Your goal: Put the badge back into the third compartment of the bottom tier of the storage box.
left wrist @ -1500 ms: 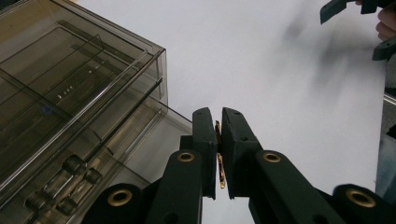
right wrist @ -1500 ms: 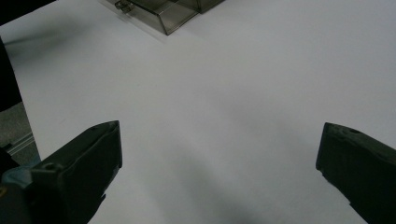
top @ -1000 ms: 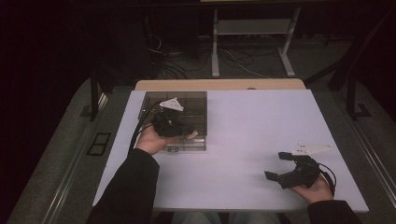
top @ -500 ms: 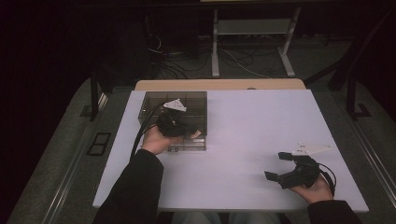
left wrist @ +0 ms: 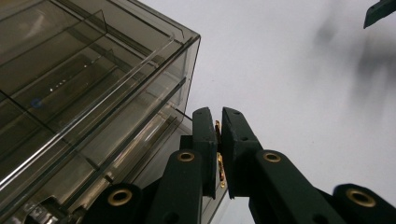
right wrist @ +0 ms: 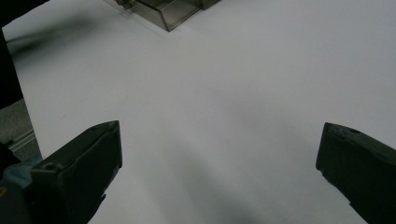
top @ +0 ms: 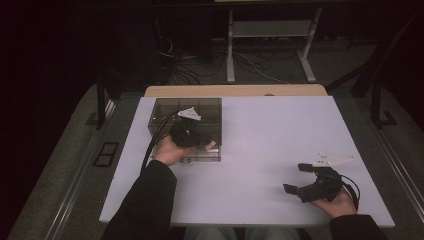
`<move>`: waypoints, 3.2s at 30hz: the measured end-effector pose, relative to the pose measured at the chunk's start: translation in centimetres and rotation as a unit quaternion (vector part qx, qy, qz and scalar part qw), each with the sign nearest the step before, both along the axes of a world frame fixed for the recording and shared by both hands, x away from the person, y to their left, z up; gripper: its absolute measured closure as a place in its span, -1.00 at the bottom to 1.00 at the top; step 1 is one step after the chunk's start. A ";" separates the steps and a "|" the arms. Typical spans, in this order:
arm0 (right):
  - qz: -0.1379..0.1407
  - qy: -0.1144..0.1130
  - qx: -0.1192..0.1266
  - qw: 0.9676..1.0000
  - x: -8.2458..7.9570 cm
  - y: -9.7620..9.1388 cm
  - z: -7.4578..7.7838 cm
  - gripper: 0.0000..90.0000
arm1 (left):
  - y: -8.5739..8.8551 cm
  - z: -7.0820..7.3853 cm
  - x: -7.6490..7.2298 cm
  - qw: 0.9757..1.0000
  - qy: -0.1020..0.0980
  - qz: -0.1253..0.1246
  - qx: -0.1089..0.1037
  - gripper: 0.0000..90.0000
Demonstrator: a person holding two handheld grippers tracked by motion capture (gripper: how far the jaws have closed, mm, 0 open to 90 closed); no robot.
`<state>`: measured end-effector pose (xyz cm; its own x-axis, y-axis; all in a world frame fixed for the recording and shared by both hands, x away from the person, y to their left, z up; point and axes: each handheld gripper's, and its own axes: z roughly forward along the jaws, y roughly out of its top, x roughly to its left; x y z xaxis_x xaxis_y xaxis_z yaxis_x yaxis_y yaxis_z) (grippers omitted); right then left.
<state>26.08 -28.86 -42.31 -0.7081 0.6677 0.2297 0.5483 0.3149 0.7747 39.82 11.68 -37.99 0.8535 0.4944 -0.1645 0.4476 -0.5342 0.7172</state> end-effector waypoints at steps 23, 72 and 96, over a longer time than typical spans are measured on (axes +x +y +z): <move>0.004 0.000 -0.004 1.000 0.0 0.1 -0.1 -1.00 | -1.2 -1.8 0.3 1.000 0.011 -0.007 0.023 0.85; 0.003 0.003 -0.005 1.000 0.0 0.1 -0.1 -1.00 | -1.1 -2.5 -0.5 0.999 0.010 -0.011 0.038 0.35; 0.006 0.000 -0.001 1.000 -0.1 0.2 0.0 -1.00 | 0.4 -1.2 -3.0 1.000 0.015 0.003 0.015 -1.00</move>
<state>26.03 -28.70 -42.33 -0.7161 0.6596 0.2285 0.5441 0.3222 0.7747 36.86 12.08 -39.18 0.8453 0.5047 -0.1753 0.4722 -0.5522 0.6871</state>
